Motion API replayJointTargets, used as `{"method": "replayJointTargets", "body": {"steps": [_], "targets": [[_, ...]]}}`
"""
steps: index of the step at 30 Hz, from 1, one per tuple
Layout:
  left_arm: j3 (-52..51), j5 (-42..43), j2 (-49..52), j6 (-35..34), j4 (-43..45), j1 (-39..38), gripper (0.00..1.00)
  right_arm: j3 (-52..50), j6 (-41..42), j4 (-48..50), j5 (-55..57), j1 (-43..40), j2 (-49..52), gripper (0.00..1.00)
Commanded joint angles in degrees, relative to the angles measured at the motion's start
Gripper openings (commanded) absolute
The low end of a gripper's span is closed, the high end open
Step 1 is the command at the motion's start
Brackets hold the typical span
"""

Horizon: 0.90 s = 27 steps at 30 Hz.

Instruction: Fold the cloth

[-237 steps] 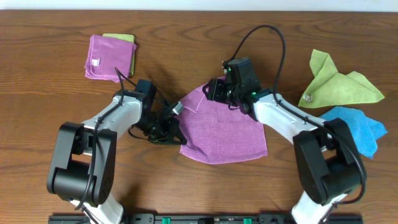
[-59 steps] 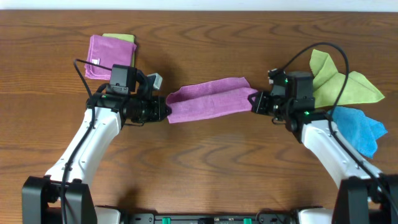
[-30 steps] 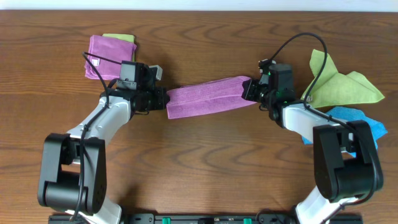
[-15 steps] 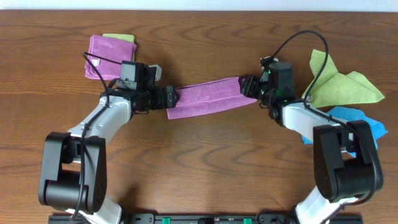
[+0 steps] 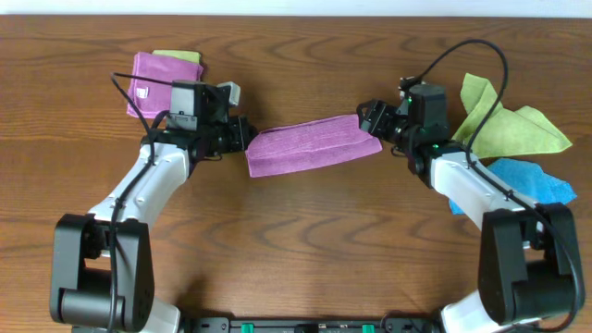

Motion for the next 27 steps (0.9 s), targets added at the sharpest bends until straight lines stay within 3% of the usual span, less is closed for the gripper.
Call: {"method": "replayJointTargets", "body": {"steps": [1,8,16,27], "targets": [[1.2,-1.2,-0.2,-0.6,0.1,-2.4,0.06,0.7,2.3,-2.1,-2.7,-1.4,-0.9,0.77],[1.2,-5.7,5.2,-0.6,0.6,-7.7,0.06,0.7,2.3,-8.0,-4.3,-2.0,-0.9,0.78],[1.2,-7.9,11.6,-1.8,5.2,-7.9,0.06,0.7,2.2,-7.9,-2.1,-2.0,1.4,0.79],[1.2,-8.7,11.8,-1.7,5.1,-7.9,0.06,0.7,2.3,-5.0,-2.2,-1.8,7.6,0.78]]}}
